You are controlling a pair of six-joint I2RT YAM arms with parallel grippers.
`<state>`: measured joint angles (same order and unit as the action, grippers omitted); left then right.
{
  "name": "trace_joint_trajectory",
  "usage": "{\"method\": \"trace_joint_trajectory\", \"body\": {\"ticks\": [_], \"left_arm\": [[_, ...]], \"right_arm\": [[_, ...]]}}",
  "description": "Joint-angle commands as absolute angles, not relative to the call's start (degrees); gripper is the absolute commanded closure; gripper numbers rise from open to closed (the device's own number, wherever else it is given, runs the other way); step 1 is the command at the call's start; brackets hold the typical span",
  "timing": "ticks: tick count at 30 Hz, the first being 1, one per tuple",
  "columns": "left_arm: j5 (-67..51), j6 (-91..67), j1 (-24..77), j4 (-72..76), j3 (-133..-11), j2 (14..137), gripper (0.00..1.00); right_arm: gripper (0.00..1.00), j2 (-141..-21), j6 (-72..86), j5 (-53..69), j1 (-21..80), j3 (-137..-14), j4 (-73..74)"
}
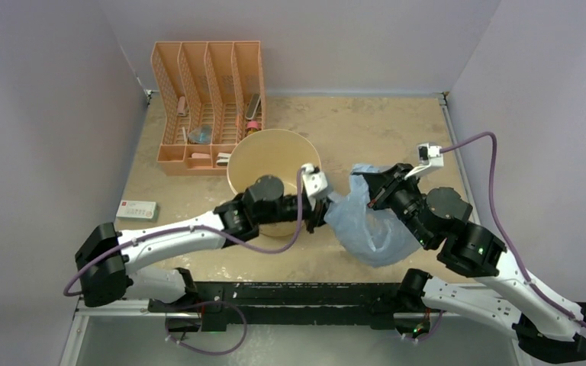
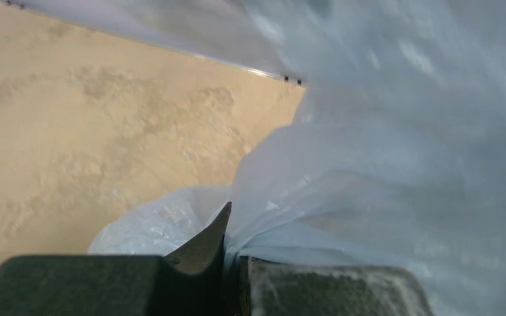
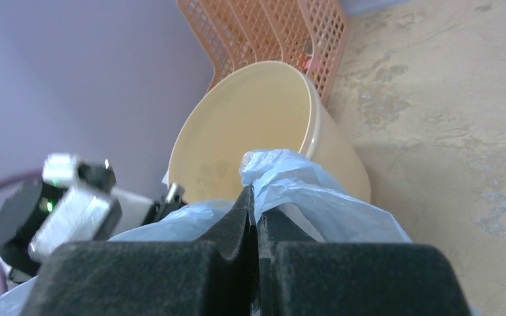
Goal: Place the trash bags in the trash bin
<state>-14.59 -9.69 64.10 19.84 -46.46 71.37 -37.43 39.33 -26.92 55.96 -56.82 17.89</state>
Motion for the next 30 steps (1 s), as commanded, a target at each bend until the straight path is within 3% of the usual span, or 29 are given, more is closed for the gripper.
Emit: {"method": "trace_joint_trajectory", "body": {"ticks": [1, 5, 9, 21, 30], "left_arm": [[-28.84, -9.49, 58.31, 12.31, -60.92, 78.23, 1.0], [-28.62, -4.0, 56.52, 0.6, -78.2, 86.29, 1.0], [-29.32, -1.42, 53.4, -1.93, -86.31, 89.64, 1.0], [-25.86, 5.85, 49.22, -1.51, -93.45, 86.33, 1.0], [-22.14, 10.72, 49.17, -7.68, -99.58, 82.95, 1.0]], "right_arm": [[1.0, -36.58, 38.12, -33.69, 56.07, -60.1, 15.91], [1.0, -36.69, 36.8, -35.28, 56.0, -61.94, 14.61], [1.0, -36.39, 37.15, -35.19, 56.06, -62.05, 14.42], [1.0, -31.52, 41.6, -35.76, 56.03, -58.08, 15.86], [1.0, -34.42, 41.37, -33.91, 56.07, -59.58, 13.94]]}}
